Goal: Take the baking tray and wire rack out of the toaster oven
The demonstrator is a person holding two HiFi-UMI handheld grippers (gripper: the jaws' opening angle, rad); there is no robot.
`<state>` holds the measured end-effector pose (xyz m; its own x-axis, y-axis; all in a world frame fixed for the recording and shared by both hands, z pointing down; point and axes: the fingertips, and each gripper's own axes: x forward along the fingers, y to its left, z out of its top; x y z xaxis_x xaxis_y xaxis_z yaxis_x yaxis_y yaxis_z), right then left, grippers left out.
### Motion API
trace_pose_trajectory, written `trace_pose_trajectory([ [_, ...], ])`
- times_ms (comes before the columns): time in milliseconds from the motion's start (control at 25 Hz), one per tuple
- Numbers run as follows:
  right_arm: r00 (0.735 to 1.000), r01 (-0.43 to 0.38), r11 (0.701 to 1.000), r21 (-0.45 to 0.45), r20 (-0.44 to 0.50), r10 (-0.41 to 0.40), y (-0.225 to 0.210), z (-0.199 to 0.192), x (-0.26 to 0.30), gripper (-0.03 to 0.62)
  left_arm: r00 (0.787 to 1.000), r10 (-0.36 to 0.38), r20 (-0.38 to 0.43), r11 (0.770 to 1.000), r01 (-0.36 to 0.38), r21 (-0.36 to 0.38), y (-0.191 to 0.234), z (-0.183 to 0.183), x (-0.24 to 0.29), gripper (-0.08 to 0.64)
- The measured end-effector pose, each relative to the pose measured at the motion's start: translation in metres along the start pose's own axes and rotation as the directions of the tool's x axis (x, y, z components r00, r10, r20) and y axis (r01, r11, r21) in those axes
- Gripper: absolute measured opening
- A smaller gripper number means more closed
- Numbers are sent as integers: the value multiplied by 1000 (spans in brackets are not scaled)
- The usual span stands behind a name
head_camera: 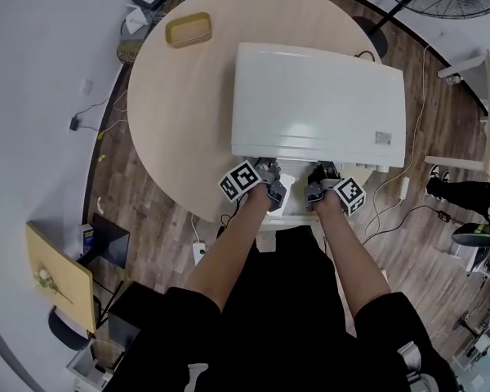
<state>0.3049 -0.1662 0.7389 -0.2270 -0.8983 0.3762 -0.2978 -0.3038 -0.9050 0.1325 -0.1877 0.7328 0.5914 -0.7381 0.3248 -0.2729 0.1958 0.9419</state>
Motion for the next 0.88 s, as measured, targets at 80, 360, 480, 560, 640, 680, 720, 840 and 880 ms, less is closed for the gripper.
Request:
trace_pose_trajectory([
  [80, 1000, -2, 1000, -6, 0, 2, -2, -3, -7, 98, 1000, 5, -16, 1000, -5, 7, 2, -6, -7, 95],
  [360, 1000, 12, 1000, 8, -10, -12, -16, -18, -34, 95, 996, 25, -87, 999, -23, 22, 15, -26, -30, 95],
  [480, 999, 35, 998, 45, -31, -34, -29, -27, -46, 79, 988, 54, -143, 998, -48, 44, 25, -38, -40, 94],
  [560, 999, 39, 998, 50, -40, -37, -32, -32, -56, 77, 985, 51, -164, 998, -43, 51, 28, -45, -49, 94],
  [640, 999, 30, 998, 57, -40, -28, -32, -36, -64, 77, 985, 43, -167, 998, -35, 50, 29, -50, -56, 94],
  [680, 999, 26, 998, 57, -39, -23, -34, -36, -67, 77, 986, 42, -164, 998, -34, 47, 29, -52, -59, 94],
  [720, 999, 21, 998, 54, -40, -19, -35, -36, -70, 77, 986, 41, -159, 998, -35, 44, 30, -55, -60, 94],
  [840, 999, 15, 997, 81, -51, -11, -40, -39, -81, 77, 989, 40, -139, 999, -36, 35, 31, -62, -69, 93],
  [880, 998, 17, 995, 101, -55, -11, -41, -42, -87, 74, 990, 41, -134, 999, -37, 33, 31, -65, -74, 92],
])
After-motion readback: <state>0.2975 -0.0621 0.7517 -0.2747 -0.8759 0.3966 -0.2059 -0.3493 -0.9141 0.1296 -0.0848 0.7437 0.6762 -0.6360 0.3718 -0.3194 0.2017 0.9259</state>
